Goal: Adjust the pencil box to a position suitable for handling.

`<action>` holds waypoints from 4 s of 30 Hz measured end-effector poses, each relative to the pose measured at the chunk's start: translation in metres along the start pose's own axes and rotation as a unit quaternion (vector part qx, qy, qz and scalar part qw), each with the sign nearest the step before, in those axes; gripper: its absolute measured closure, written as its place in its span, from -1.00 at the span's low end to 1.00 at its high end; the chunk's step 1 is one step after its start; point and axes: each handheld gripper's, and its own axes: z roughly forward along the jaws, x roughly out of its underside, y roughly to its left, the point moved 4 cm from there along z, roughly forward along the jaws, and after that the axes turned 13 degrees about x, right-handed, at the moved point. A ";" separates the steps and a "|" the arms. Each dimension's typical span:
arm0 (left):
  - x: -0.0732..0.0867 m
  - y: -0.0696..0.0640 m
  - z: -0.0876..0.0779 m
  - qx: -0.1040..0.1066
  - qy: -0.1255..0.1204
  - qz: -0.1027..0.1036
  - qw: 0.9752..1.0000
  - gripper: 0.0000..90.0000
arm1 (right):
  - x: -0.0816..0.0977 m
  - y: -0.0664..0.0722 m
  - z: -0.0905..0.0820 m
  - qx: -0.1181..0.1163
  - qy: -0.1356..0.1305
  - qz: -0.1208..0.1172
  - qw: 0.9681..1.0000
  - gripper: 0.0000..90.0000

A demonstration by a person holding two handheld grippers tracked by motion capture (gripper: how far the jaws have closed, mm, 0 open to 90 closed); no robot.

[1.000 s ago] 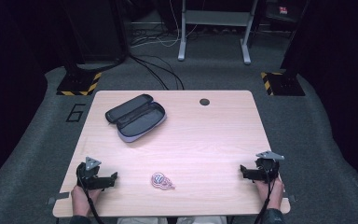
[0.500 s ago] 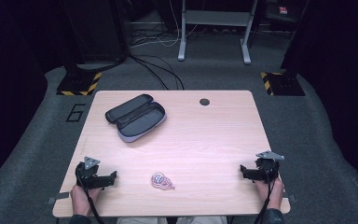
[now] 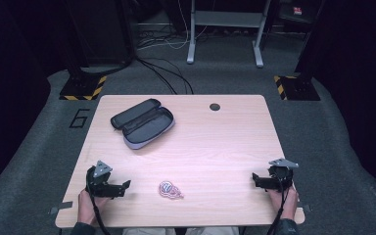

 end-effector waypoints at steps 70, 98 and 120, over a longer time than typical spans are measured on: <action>-0.035 -0.105 0.093 0.219 0.072 0.204 0.951 -0.23 | 0.000 0.000 0.000 0.001 0.001 0.001 1.000 -0.92; -0.036 -0.109 0.094 0.207 0.064 0.195 0.957 -0.03 | 0.000 -0.001 0.000 0.001 0.000 0.000 1.000 -0.92; -0.017 -0.092 0.068 0.107 0.034 0.099 0.989 -0.07 | 0.000 0.000 0.000 0.001 0.001 0.001 1.000 -0.92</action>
